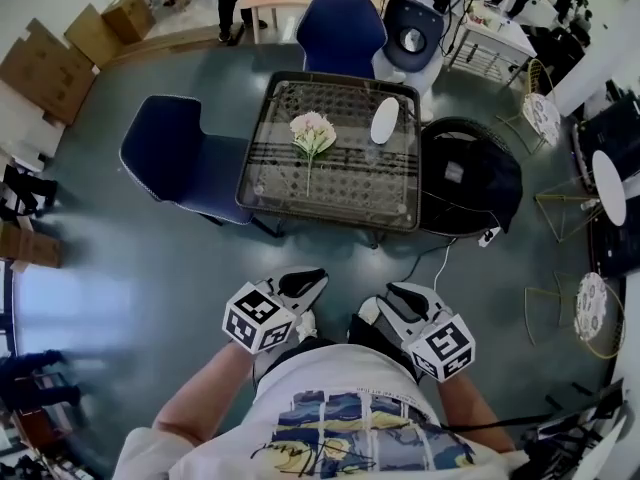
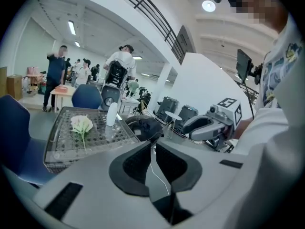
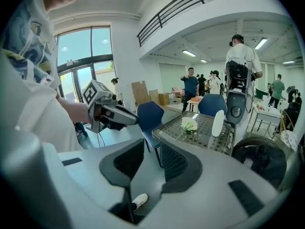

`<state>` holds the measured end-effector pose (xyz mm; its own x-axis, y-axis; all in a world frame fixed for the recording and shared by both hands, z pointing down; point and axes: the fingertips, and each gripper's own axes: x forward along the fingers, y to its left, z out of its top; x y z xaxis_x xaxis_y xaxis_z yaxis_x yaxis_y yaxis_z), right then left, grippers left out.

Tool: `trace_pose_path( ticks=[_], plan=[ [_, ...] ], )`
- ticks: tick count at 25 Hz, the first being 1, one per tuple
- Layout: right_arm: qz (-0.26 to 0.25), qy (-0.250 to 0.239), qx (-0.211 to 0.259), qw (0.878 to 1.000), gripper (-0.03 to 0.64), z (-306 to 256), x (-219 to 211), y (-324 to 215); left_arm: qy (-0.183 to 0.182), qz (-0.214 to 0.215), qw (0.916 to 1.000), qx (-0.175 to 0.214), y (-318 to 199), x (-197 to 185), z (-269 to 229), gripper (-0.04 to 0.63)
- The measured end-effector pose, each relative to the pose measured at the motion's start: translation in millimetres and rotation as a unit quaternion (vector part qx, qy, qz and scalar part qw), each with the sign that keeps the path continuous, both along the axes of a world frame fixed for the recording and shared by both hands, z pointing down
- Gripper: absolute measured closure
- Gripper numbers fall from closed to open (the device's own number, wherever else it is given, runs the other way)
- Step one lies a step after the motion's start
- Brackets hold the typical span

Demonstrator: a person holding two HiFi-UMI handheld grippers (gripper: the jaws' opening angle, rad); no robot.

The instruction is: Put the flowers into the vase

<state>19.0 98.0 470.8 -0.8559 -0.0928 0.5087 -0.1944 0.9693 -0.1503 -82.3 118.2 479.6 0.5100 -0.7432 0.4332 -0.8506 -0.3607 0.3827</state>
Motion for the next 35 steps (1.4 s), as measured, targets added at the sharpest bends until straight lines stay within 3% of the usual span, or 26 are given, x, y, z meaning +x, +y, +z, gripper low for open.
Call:
trace_pose_path(
  ticks=[6, 11, 18, 22, 28, 35],
  plan=[
    [0.001, -0.026, 0.012, 1.000, 0.529, -11.4, 38.2, -62.9, -0.025, -0.040, 0.9987, -0.016, -77.3, 4.2, 9.1, 0.502],
    [0.035, -0.025, 0.003, 0.999, 0.529, 0.0, 80.5, -110.8, -0.065, -0.079, 0.9940, -0.037, -147.5, -23.3, 25.1, 0.455],
    [0.127, -0.018, -0.006, 0.992, 0.529, 4.2, 105.7, -171.4, -0.108, -0.098, 0.9851, -0.091, -239.3, -114.1, 50.6, 0.345],
    [0.184, -0.030, -0.022, 0.982, 0.529, 1.9, 91.5, -197.8, -0.130, -0.101, 0.9781, -0.127, -300.5, -178.1, 82.7, 0.342],
    [0.220, -0.014, -0.029, 0.975, 0.529, 7.4, 38.1, -223.9, -0.077, -0.113, 0.9704, -0.199, -371.5, -261.6, 145.4, 0.322],
    [0.268, 0.012, -0.034, 0.963, 0.529, 8.6, -20.6, -230.3, -0.045, -0.120, 0.9458, -0.298, -423.2, -330.6, 222.3, 0.271]
  ],
)
